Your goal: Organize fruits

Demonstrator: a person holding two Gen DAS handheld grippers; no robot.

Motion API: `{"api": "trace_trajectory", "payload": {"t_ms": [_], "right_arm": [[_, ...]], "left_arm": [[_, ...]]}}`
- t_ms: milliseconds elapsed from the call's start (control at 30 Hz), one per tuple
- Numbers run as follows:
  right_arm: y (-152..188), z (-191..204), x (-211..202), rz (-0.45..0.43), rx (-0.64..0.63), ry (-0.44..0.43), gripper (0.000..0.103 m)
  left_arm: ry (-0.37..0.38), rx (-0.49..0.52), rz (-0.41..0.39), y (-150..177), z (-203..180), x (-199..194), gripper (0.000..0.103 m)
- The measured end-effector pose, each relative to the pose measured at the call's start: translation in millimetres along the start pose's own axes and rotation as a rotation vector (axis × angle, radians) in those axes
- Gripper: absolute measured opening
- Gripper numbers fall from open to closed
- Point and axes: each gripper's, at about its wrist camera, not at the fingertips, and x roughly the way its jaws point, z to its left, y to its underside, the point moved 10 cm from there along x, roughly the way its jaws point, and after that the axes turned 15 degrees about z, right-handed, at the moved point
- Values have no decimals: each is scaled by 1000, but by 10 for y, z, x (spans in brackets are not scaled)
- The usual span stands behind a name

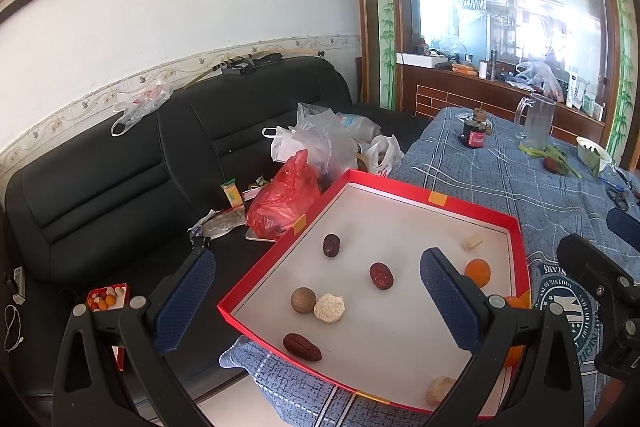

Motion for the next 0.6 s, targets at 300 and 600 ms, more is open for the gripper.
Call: {"api": "trace_trajectory", "payload": {"t_ms": [300, 600], "right_arm": [[-20, -8, 5, -5, 1, -12, 101], [-10, -60, 54, 1, 19, -42, 101]], "left_arm": [[3, 3, 0, -8, -43, -30, 102], [27, 12, 14, 15, -183, -58, 102]]}}
